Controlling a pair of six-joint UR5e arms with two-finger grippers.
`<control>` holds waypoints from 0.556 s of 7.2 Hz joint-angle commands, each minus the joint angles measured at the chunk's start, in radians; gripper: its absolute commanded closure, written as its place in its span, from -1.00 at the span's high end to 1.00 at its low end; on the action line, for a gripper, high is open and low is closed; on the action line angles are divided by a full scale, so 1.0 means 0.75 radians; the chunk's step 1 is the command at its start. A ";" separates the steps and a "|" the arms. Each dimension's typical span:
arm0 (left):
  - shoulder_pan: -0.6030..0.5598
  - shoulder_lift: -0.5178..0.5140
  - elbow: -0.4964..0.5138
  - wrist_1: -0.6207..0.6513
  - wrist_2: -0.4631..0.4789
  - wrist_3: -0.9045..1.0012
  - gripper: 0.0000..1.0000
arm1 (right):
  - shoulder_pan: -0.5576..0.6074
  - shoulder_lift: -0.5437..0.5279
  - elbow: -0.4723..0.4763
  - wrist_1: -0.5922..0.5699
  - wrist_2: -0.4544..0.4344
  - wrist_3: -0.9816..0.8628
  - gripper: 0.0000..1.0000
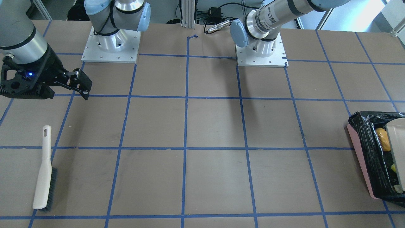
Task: Sweep and dump trash into bin
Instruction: 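Tip the dustpan over the trash bin with the left gripper to dump contents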
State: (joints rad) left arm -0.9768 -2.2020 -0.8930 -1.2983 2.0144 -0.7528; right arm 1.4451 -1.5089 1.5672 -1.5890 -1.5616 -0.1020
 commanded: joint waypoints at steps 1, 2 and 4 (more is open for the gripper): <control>-0.043 0.003 0.031 -0.176 -0.115 -0.094 -1.00 | 0.016 0.001 0.009 0.008 0.028 0.007 1.00; -0.120 0.025 0.017 -0.236 -0.115 -0.115 -1.00 | 0.049 0.003 0.009 0.008 0.037 0.094 1.00; -0.207 0.072 -0.059 -0.326 -0.224 -0.231 -1.00 | 0.090 -0.001 0.005 0.010 -0.012 0.126 1.00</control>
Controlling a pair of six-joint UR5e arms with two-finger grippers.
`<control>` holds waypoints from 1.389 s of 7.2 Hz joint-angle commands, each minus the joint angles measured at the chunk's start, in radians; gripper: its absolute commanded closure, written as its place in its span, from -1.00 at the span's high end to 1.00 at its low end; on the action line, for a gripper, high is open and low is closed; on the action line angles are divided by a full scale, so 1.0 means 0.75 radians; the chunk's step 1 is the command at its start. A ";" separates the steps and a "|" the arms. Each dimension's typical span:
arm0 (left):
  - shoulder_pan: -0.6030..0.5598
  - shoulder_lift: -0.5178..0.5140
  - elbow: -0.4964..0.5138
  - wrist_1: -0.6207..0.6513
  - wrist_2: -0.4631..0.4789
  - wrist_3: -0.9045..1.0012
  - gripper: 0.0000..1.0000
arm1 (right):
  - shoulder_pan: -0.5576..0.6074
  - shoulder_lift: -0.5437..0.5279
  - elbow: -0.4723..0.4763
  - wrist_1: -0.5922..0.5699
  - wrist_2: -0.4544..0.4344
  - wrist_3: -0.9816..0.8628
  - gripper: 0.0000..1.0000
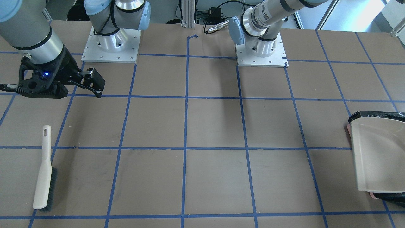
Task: Sweep and dump trash into bin
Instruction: 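Bring the empty dustpan back onto the table with the left gripper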
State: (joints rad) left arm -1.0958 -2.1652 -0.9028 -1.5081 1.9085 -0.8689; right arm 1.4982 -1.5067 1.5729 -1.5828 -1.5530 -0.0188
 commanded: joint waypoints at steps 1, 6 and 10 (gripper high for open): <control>-0.077 0.015 -0.082 -0.047 -0.127 -0.156 -1.00 | 0.017 -0.008 -0.017 0.050 -0.042 0.011 1.00; -0.242 -0.119 -0.123 -0.051 -0.186 -0.496 -1.00 | 0.019 -0.071 -0.015 0.094 -0.069 0.013 1.00; -0.316 -0.191 -0.193 -0.010 -0.201 -0.747 -1.00 | 0.019 -0.071 -0.005 0.092 -0.063 0.015 1.00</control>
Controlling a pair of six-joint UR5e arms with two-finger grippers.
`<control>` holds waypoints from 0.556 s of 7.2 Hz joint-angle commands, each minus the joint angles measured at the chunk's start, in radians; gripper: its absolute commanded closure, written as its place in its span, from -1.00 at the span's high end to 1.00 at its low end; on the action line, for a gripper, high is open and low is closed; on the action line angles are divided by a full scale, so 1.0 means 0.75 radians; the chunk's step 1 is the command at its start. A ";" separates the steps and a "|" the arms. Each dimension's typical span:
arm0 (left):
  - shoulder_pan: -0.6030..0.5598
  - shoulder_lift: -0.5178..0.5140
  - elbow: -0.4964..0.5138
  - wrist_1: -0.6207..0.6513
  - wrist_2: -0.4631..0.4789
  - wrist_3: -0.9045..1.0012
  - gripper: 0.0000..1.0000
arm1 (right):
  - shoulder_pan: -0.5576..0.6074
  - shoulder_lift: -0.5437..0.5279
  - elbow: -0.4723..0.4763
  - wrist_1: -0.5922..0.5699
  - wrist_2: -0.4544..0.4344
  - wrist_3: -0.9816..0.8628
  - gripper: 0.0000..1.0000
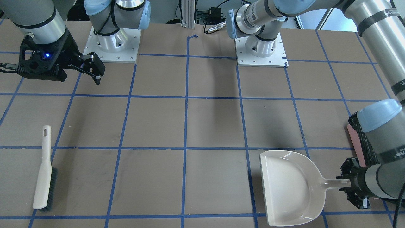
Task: Sweep and dump trash into bin
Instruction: 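Bring the empty dustpan back onto the table with the left gripper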
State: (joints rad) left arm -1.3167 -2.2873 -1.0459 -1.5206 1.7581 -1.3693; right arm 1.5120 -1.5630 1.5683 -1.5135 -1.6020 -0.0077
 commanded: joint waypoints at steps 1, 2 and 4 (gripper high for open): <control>-0.052 -0.035 -0.008 0.009 0.006 -0.078 -1.00 | 0.001 -0.002 0.003 0.001 -0.001 0.000 1.00; -0.081 -0.035 -0.039 0.009 0.006 -0.089 -1.00 | -0.001 -0.004 0.001 -0.001 0.001 0.000 1.00; -0.116 0.014 -0.222 0.212 0.014 -0.077 -1.00 | 0.001 0.004 0.007 -0.001 -0.005 -0.004 1.00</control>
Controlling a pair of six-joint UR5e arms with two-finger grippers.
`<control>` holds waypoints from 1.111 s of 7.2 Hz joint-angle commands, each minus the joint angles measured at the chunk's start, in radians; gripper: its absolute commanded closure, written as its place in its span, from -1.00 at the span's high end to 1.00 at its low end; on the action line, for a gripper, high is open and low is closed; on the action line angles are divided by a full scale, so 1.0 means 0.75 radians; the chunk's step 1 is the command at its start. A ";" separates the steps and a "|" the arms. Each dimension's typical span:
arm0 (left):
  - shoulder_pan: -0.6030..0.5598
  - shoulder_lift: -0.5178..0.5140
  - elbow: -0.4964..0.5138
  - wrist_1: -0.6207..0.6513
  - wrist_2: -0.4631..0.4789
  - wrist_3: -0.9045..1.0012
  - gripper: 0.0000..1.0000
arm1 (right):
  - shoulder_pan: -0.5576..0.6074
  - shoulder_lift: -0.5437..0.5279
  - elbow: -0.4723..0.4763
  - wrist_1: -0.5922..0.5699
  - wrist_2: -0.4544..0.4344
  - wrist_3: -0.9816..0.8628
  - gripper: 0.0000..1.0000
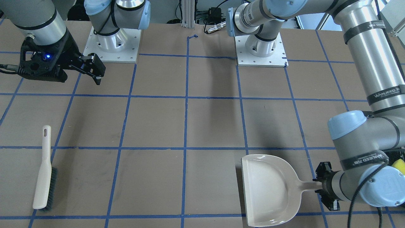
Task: Sweep and dump trash into bin
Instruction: 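Bring the empty dustpan back onto the table with the left gripper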
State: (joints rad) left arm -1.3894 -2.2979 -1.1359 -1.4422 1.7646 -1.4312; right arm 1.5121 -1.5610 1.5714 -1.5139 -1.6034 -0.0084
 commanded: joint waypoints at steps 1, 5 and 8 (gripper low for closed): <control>-0.019 0.035 -0.140 0.137 0.009 0.012 -1.00 | 0.001 0.005 0.007 -0.006 0.003 -0.001 1.00; -0.031 0.102 -0.203 0.131 0.012 0.061 -1.00 | -0.001 0.005 0.007 0.000 -0.004 -0.005 1.00; -0.029 0.096 -0.230 0.139 0.012 0.076 -1.00 | 0.001 0.005 0.009 0.002 -0.001 -0.007 1.00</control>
State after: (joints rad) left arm -1.4113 -2.2234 -1.3025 -1.3381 1.7732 -1.3792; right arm 1.5122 -1.5570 1.5782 -1.5140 -1.6050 -0.0126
